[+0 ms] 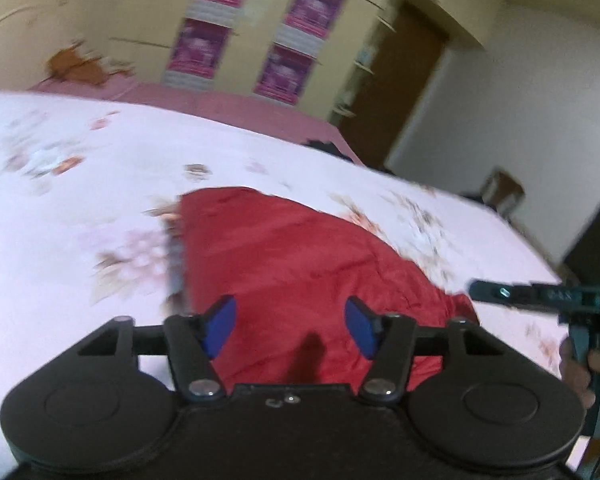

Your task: Fold large clothes

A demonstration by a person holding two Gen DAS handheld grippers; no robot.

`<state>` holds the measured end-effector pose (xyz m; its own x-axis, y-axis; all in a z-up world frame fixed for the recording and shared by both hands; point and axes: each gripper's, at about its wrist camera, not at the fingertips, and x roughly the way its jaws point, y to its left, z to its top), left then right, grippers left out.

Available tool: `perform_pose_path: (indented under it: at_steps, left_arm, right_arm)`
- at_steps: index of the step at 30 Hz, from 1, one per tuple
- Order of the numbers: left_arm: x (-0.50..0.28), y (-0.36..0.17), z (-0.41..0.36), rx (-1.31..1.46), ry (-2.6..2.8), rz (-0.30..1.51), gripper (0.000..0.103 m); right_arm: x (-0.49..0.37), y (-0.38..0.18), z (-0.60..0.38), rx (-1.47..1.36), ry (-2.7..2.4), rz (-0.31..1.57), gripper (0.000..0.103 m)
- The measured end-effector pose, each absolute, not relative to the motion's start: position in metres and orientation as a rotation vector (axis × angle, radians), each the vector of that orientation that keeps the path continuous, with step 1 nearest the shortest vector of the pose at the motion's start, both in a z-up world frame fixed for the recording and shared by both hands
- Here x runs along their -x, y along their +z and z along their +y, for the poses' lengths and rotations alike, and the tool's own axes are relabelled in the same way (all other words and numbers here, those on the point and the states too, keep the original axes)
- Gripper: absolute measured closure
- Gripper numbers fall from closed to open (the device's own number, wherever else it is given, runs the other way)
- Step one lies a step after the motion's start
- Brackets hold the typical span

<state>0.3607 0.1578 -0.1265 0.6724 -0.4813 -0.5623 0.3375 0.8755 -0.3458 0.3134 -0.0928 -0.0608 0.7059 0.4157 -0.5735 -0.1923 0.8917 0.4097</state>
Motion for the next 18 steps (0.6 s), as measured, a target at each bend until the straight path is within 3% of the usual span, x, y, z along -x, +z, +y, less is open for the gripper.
perform_pose_path:
  at_steps: [10,18]
  left_arm:
    - [-0.378,-0.166,0.140,0.219,-0.453,0.728,0.046]
    - [-0.383,-0.162,0.148,0.232,-0.476,0.765,0.047]
  right_arm:
    - [-0.335,-0.141,-0.098,-0.350,0.297,0.813,0.087]
    - [-0.337,-0.127,-0.106,-0.392,0.276,0.834,0.090]
